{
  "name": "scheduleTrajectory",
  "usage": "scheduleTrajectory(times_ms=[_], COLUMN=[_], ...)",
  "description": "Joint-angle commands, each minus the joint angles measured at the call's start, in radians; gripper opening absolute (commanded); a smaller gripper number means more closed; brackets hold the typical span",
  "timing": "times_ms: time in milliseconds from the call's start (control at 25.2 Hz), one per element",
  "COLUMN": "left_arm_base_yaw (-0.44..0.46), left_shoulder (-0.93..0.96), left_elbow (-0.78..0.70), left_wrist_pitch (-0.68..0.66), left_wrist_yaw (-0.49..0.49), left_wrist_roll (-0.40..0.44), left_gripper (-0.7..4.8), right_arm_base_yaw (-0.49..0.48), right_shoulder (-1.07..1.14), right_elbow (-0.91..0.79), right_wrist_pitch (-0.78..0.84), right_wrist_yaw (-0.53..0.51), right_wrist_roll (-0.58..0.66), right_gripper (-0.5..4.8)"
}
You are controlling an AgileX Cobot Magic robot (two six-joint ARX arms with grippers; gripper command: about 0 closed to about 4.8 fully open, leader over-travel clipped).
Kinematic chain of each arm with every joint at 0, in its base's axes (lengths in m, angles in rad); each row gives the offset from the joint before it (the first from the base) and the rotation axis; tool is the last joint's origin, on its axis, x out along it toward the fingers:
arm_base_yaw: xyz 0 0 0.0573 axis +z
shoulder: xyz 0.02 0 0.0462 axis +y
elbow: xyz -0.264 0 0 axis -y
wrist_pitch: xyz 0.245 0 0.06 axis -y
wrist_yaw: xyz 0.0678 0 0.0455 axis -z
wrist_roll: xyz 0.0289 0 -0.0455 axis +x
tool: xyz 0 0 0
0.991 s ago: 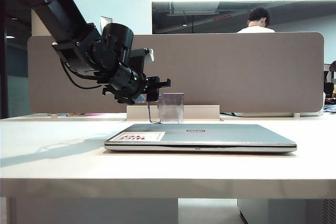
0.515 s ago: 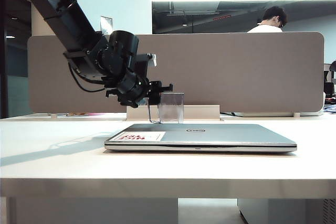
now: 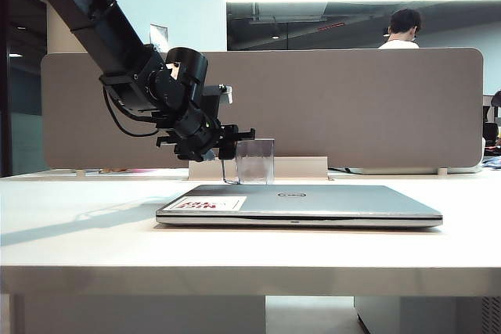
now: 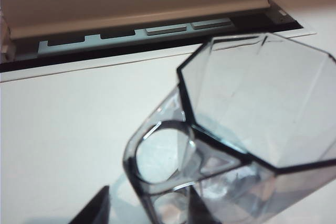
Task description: Pick up the water cup and place it on the left side of the laptop.
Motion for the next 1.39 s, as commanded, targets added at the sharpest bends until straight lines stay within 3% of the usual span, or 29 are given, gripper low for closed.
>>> scheduleTrajectory(times_ms=[40,238,357,991,1070,1387], left_arm_base_yaw=[0.0,0.01,0.022,0.029,0.032,0.035], left_shoulder=[-0.007,-0.007,-0.003,0.031,0.051,0.094], left_elbow=[0.005,0.005,0.005,0.008,0.04,0.085], left_wrist_pitch=[0.033,0.041,0.049,0.157,0.144,0.13], left_wrist_yaw=[0.0,0.0,0.0,0.053,0.054,0.053], left_wrist_roll=[0.008,0.008,0.008,0.007,0.007,0.008], left_gripper=[1.79,1.77,1.42,1.42,1.14,1.11], right_arm_base_yaw=[0.0,0.0,0.0,0.0,0.001,0.0], right_shoulder=[-0.001,-0.001,-0.001,-0.001,-0.001,-0.001], right_elbow=[-0.004,-0.004,-0.004,-0.004,-0.004,-0.004], right_wrist_pitch=[0.012,0.011,0.011,-0.002,-0.003,-0.003], right_wrist_yaw=[0.002,0.002,0.003,0.01,0.009,0.009], right_wrist_roll=[0.0,0.0,0.0,0.0,0.0,0.001], right_gripper=[-0.05,-0.05,-0.05,-0.05,-0.05,-0.05])
